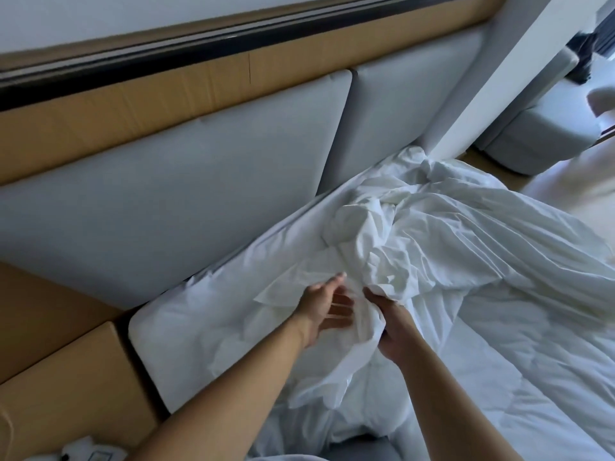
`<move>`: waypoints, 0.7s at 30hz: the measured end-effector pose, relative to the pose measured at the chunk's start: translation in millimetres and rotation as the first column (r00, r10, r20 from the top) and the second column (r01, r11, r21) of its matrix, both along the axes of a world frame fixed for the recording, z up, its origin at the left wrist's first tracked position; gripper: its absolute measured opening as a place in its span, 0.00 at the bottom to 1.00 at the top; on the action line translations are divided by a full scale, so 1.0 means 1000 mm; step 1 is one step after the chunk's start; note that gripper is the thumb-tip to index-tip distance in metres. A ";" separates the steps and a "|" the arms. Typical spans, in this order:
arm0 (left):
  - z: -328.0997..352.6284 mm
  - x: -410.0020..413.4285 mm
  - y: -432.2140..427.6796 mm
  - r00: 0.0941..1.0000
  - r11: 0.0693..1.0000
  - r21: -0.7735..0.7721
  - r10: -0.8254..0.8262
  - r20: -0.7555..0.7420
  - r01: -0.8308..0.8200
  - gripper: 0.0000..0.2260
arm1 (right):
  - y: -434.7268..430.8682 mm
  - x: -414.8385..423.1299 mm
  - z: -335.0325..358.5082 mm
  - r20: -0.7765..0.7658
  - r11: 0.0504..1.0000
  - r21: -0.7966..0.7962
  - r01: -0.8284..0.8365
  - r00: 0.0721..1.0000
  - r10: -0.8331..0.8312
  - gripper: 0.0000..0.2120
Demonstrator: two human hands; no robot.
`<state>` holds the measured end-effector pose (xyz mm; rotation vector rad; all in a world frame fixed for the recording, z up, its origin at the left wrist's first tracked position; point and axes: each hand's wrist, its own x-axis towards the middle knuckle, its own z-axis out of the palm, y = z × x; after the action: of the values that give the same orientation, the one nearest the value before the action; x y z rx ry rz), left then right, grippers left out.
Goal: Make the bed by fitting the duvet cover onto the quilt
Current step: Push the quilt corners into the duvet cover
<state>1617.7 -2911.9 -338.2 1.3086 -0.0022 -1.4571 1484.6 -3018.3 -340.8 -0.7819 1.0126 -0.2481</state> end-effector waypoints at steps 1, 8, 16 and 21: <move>-0.007 0.001 -0.006 0.993 0.992 0.099 0.088 -0.077 -0.080 0.19 | 0.002 0.001 0.003 0.000 0.999 -0.020 -0.028 1.000 0.028 0.25; -0.016 0.051 -0.022 0.863 0.871 0.079 0.491 -0.117 -0.485 0.11 | 0.001 0.002 0.012 -0.147 0.995 -0.098 -0.019 0.989 0.004 0.17; 0.001 0.156 0.070 0.504 0.646 0.209 0.313 0.805 -0.734 0.20 | -0.017 -0.026 0.013 -0.123 0.998 -0.055 0.018 0.992 -0.024 0.14; 0.054 0.088 -0.006 0.624 0.999 -0.003 -0.031 0.781 0.054 0.20 | -0.014 -0.033 0.019 -0.107 0.995 -0.038 -0.091 0.991 0.086 0.22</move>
<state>1705.5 -2917.6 -284.2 1.8414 -0.6393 -0.7989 1451.1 -3031.9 -322.0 -0.8837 1.0714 -0.1538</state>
